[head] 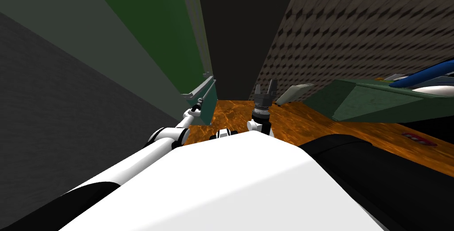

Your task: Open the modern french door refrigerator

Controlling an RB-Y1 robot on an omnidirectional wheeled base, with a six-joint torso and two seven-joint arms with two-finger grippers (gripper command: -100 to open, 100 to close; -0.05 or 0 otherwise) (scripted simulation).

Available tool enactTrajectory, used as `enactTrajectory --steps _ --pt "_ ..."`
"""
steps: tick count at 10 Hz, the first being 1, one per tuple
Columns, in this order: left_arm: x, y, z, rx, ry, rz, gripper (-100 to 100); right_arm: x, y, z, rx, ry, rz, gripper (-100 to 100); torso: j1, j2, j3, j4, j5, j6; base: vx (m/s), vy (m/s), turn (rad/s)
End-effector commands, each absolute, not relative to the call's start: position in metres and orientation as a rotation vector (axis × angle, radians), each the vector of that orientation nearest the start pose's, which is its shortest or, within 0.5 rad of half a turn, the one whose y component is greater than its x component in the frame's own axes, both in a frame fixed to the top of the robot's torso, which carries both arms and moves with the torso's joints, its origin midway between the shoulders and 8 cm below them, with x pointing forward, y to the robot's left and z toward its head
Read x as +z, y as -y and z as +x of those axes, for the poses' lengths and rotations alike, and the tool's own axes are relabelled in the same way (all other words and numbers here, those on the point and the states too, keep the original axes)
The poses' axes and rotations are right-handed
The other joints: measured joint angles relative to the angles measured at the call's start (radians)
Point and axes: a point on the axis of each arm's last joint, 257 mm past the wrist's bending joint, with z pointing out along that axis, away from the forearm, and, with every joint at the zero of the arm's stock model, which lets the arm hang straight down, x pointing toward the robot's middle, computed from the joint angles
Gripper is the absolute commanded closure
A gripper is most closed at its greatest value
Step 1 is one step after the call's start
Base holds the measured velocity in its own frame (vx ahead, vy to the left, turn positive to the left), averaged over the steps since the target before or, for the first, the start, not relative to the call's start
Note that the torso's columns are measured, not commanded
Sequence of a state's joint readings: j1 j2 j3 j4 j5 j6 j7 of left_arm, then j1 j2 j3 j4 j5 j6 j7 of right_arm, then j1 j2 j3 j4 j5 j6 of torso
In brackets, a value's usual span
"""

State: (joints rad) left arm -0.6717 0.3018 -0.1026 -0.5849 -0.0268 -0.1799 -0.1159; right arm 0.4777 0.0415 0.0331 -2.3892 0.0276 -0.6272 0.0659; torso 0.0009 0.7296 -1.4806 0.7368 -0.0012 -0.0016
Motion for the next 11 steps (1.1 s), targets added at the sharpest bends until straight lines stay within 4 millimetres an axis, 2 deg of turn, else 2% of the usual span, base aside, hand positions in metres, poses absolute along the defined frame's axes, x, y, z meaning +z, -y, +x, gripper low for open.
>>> enactTrajectory --steps 1,2,3,5,6,7,8,9,11 --pt "-0.271 -0.283 0.672 -0.793 -1.591 -0.869 100 0.098 0.259 0.295 1.307 -0.423 0.448 0 0.003 -0.002 -0.002 -0.003 0.002 0.001 0.016 -0.003 -0.014" --pt "-0.253 -0.276 0.677 -0.819 -1.566 -0.842 100 0.098 0.259 0.295 1.307 -0.423 0.448 0 0.004 0.000 -0.001 -0.004 0.003 0.000 -0.004 0.007 0.005" --pt "-0.271 -0.293 0.662 -0.786 -1.590 -0.860 100 0.098 0.260 0.295 1.307 -0.423 0.448 0 0.004 0.003 0.001 -0.001 0.003 0.001 0.079 -0.032 0.052" --pt "-0.276 -0.293 0.653 -0.794 -1.587 -0.859 100 0.098 0.260 0.295 1.307 -0.423 0.448 0 0.006 -0.005 -0.003 -0.003 0.002 -0.003 0.072 -0.023 0.019" --pt "-0.260 -0.286 0.657 -0.817 -1.565 -0.835 100 0.098 0.260 0.295 1.307 -0.423 0.448 0 0.008 -0.004 -0.003 -0.004 0.003 -0.003 0.007 0.000 0.009" --pt "-0.260 -0.286 0.657 -0.817 -1.565 -0.835 100 0.098 0.260 0.295 1.307 -0.423 0.448 0 0.009 -0.003 -0.002 -0.002 0.003 -0.001 -0.004 0.009 -0.004" --pt "-0.274 -0.300 0.643 -0.788 -1.587 -0.847 100 0.098 0.260 0.295 1.307 -0.423 0.448 0 0.007 0.000 0.000 0.000 0.002 -0.001 0.077 -0.009 0.025" --pt "-0.275 -0.299 0.638 -0.794 -1.584 -0.844 100 0.098 0.260 0.295 1.307 -0.423 0.448 0 0.007 -0.003 -0.002 -0.002 0.002 -0.006 0.110 -0.041 0.047" --pt "-0.265 -0.293 0.636 -0.816 -1.566 -0.825 100 0.098 0.260 0.295 1.307 -0.423 0.448 0 0.010 -0.006 -0.004 -0.003 0.003 -0.004 0.033 -0.018 0.018"
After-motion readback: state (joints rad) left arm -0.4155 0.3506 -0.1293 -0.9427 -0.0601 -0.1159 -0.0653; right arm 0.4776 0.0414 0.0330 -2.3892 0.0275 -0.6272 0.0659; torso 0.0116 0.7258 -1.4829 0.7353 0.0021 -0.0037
